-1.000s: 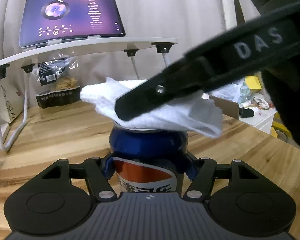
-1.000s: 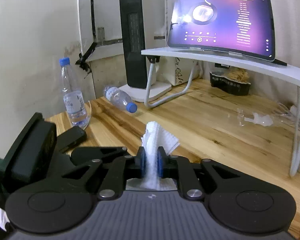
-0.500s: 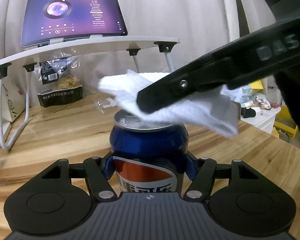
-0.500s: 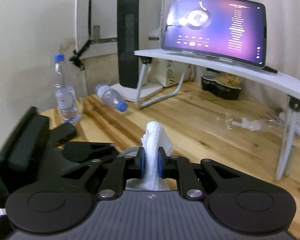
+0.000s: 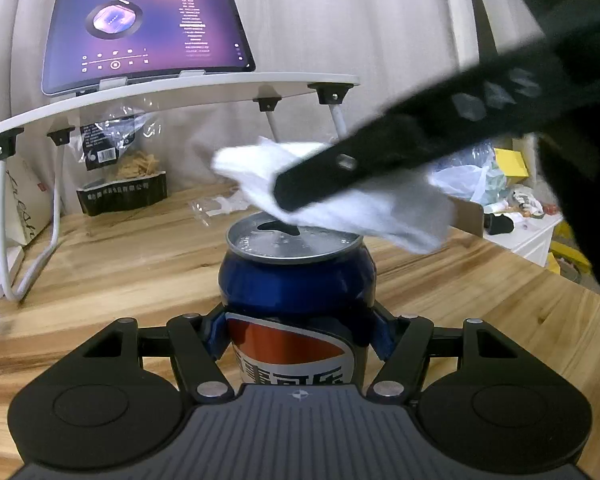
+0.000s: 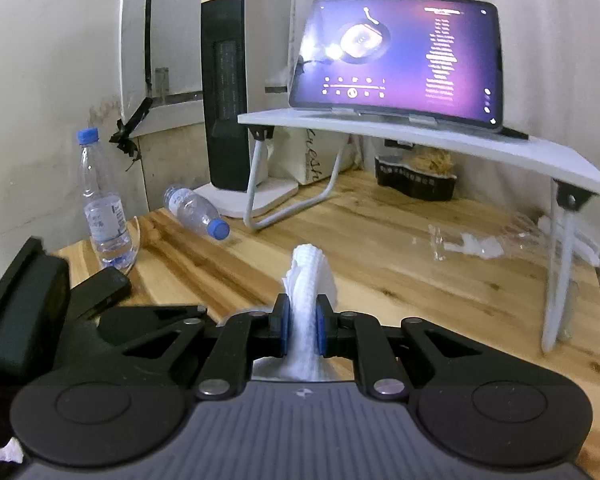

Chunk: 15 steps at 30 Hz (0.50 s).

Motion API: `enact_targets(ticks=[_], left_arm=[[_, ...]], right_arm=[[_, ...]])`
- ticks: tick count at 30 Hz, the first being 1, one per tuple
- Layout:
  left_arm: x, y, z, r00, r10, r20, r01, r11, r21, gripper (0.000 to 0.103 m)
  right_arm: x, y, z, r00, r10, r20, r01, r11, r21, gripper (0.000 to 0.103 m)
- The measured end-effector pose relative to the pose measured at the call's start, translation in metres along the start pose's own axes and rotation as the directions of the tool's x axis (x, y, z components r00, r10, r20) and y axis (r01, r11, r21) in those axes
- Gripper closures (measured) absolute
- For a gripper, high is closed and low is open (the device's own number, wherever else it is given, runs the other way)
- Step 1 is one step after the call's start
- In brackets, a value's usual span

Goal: Clean container
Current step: 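Wipe the can's top rim with the towel in the right tool while the left tool holds it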

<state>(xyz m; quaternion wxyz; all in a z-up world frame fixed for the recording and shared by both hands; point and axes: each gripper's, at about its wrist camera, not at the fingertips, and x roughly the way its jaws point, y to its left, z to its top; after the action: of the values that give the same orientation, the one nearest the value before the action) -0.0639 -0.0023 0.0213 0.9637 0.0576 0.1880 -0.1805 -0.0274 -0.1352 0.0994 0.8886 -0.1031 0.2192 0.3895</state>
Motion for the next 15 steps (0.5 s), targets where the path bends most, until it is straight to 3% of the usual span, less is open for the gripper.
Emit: enact_targets(ticks=[3, 5, 6, 10, 12, 15], left_arm=[[0.000, 0.001, 0.000, 1.000, 0.002, 0.002, -0.002, 1.000, -0.001, 0.036], [0.001, 0.001, 0.000, 1.000, 0.002, 0.000, -0.002, 1.000, -0.002, 0.036], [0.001, 0.000, 0.000, 1.000, 0.003, 0.000, -0.003, 1.000, 0.000, 0.036], [0.000, -0.002, 0.000, 1.000, 0.007, 0.002, -0.007, 1.000, 0.007, 0.036], [0.001, -0.001, 0.000, 1.000, 0.011, 0.001, -0.011, 1.000, 0.001, 0.036], [0.001, 0.000, 0.000, 1.000, 0.018, -0.001, -0.018, 1.000, -0.006, 0.036]], right_arm=[[-0.003, -0.005, 0.001, 1.000, -0.007, 0.022, 0.006, 1.000, 0.027, 0.073], [-0.004, -0.009, 0.001, 0.999, -0.012, 0.037, 0.010, 0.999, 0.045, 0.073], [-0.005, -0.010, 0.002, 0.999, -0.015, 0.044, 0.012, 0.998, 0.055, 0.078], [-0.009, -0.017, 0.003, 0.997, -0.026, 0.073, 0.019, 0.996, 0.091, 0.079], [-0.010, -0.021, 0.004, 0.996, -0.032, 0.087, 0.022, 0.994, 0.109, 0.088], [-0.013, -0.026, 0.004, 0.993, -0.041, 0.109, 0.026, 0.990, 0.137, 0.088]])
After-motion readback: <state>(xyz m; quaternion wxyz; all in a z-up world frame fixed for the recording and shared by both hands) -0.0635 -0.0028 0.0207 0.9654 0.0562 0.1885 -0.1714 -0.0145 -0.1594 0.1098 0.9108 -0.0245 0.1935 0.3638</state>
